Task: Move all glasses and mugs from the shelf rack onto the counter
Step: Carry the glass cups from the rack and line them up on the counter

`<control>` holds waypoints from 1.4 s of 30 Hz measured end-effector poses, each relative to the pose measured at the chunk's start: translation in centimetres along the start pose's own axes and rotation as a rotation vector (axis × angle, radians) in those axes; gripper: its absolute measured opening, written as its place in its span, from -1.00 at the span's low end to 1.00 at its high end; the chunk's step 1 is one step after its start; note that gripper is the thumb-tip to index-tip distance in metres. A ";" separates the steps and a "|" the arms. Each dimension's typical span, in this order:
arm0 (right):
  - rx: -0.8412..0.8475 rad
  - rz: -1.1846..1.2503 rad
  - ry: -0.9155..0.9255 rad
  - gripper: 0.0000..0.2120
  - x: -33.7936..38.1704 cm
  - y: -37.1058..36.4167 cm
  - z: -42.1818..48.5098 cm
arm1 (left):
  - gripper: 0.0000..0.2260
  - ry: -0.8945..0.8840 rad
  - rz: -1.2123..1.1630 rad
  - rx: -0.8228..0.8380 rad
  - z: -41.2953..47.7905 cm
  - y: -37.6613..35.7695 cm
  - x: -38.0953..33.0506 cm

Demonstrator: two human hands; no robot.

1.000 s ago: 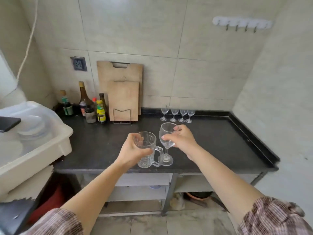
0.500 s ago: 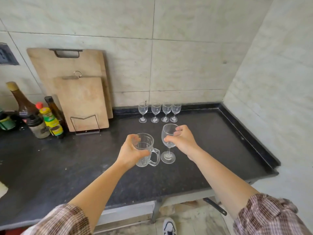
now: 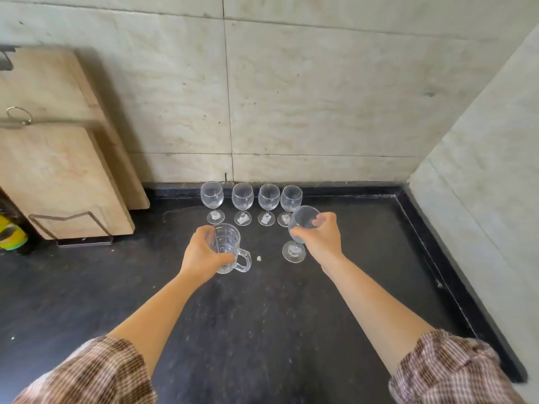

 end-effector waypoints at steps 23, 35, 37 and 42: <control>-0.080 -0.011 -0.069 -0.44 -0.2 0.6 13.5 | -0.16 0.125 0.050 0.135 7.6 0.6 0.6; -0.265 -0.271 0.213 -0.35 2.0 0.2 11.0 | -0.05 0.181 -0.266 0.066 5.7 0.6 0.6; -0.260 -0.312 0.252 -0.39 2.6 -0.4 10.2 | 0.08 0.212 -0.333 -0.027 4.2 -0.5 0.6; -0.217 -0.456 0.274 -0.59 3.4 -1.7 9.4 | 0.17 0.307 -0.209 -0.169 2.1 -4.0 -0.4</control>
Point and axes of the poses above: each hand's wrist, its own z-axis towards the middle knuckle, its own y-axis out of the back of the hand, x = y × z, the point moved 2 cm from there along z, towards the middle knuckle, and after that the axes turned 8 degrees about -z, right-handed, at the moved point
